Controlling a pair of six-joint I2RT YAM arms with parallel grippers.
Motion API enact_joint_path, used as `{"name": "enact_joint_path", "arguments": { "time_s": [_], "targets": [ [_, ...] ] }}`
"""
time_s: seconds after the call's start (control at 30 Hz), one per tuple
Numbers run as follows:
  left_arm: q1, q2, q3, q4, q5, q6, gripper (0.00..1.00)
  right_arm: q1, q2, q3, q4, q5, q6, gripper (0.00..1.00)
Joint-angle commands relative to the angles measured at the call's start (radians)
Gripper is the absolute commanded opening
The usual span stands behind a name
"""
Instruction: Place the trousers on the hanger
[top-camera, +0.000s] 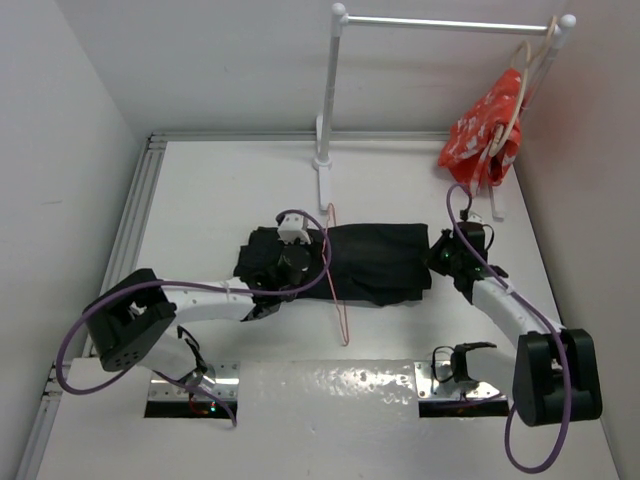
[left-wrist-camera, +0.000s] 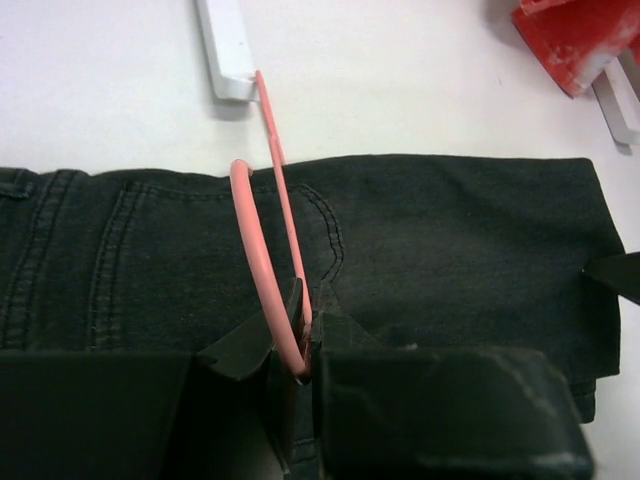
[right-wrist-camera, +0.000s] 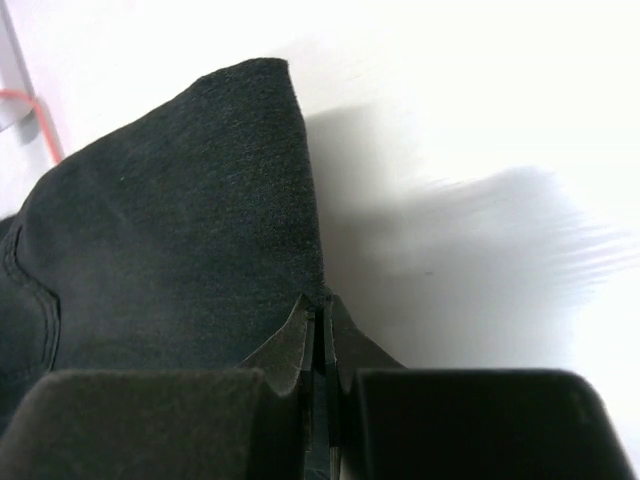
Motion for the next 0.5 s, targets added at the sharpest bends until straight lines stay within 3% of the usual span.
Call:
{"name": "enact_joint_path", "arguments": {
  "time_s": [0.0,0.47],
  "targets": [
    [0.005,0.013,0.087,0.001,0.032,0.06,0.0,-0.042,-0.033,0.002,0.0,0.087,-0.017,0.0],
    [-0.015,0.09,0.213,0.007,0.035,0.103,0.0,-0.07,0.033,-0.005,0.004,0.078,-0.003,0.0]
  ]
}}
